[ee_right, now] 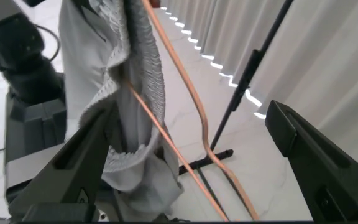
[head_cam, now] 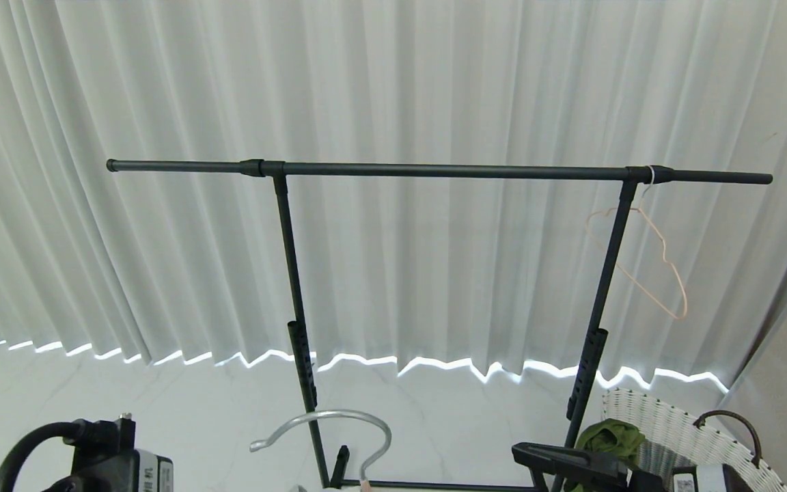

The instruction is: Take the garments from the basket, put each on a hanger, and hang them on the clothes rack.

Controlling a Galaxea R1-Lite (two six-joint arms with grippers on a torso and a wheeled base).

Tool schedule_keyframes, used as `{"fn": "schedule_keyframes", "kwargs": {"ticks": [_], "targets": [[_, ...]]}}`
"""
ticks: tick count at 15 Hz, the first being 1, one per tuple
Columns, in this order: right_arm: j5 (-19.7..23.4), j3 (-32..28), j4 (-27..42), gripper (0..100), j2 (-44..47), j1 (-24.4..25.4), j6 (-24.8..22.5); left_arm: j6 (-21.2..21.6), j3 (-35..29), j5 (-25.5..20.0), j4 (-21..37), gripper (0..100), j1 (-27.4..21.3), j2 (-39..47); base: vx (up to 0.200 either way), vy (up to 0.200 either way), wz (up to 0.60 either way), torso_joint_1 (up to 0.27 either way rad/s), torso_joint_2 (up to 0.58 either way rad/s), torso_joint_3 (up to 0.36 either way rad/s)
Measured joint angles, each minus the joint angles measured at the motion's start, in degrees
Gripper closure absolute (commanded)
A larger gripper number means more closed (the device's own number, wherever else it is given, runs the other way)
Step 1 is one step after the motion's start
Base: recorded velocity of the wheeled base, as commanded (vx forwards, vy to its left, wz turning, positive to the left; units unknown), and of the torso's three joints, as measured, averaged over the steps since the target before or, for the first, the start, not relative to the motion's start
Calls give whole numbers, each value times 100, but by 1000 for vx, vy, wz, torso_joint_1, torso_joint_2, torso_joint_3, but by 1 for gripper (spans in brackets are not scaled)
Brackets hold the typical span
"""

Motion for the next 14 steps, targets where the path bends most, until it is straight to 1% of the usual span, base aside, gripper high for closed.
{"fn": "schedule_keyframes", "kwargs": {"ticks": [2,3,6,8,10,12,14], "targets": [[13,-15,6,0,2,-55,-52,-106,26,328,0,100,89,41,0,0,0,0,0,0],[27,-15,20,0,33,-60,-57,-300,22,444,-11,100,151,84,0,0,0,0,0,0],[40,-63,24,0,238,-61,5,-900,-123,600,-227,100,221,143,0,0,0,0,0,0],[46,-224,24,0,457,-61,90,-1170,-221,772,-399,100,282,167,0,0,0,0,0,0],[32,-367,24,0,723,-66,369,-1291,-295,835,-621,100,328,179,0,0,0,0,0,0],[-15,-511,26,0,1020,-113,835,-1310,-411,840,-716,100,343,184,0,0,0,0,0,0],[-184,-642,30,0,1362,-291,1152,-1321,-581,835,-759,100,339,187,0,0,0,0,0,0]]}}
